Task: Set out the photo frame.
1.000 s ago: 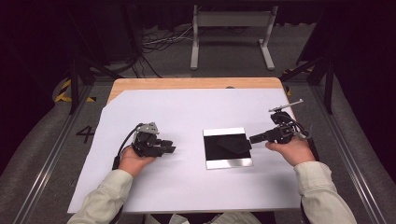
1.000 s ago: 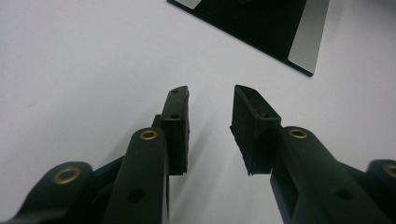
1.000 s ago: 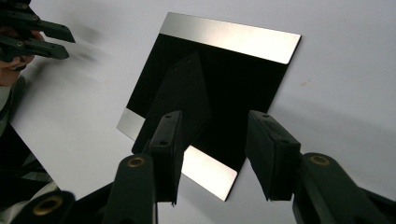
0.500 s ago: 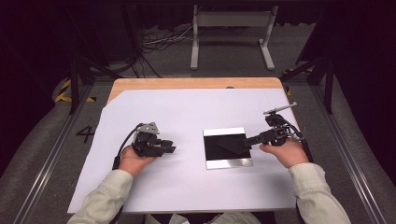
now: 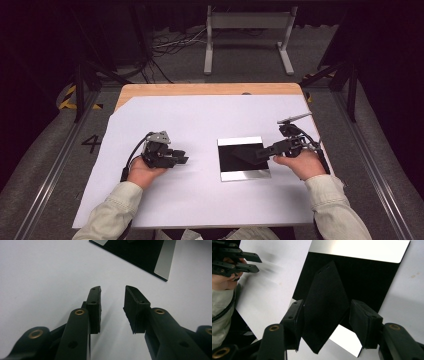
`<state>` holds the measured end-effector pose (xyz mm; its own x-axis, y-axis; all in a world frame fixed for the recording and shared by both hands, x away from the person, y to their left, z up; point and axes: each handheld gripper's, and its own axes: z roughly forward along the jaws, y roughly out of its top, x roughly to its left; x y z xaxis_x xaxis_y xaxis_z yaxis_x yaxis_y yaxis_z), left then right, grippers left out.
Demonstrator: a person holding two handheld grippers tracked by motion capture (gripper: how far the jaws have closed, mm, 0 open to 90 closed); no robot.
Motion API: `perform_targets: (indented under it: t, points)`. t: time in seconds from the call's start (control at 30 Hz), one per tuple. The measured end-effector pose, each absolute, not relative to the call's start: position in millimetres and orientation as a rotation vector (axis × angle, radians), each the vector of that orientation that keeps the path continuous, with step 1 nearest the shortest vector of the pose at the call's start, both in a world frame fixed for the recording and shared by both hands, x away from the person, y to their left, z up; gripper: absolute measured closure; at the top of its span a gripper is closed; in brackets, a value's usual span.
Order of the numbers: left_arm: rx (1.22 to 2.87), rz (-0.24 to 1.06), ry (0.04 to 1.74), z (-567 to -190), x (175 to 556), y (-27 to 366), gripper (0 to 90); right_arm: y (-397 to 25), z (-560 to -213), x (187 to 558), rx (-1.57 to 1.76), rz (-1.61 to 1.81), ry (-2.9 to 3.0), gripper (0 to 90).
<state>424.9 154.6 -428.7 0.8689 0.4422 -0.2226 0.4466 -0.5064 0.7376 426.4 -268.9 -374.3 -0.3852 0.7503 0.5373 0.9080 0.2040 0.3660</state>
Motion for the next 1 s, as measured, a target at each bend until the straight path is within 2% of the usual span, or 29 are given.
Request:
perform_targets:
  t: [0.67, 1.0]
  points:
    - [2.17, -0.008, 0.639, -429, 425, 154, 67.0, -259, -381, 430, -1.542, -0.891, -2.205, 43.3]
    - [2.17, -0.006, 0.639, -429, 425, 154, 66.9, -257, -381, 430, -1.536, -0.865, -2.225, 48.5]
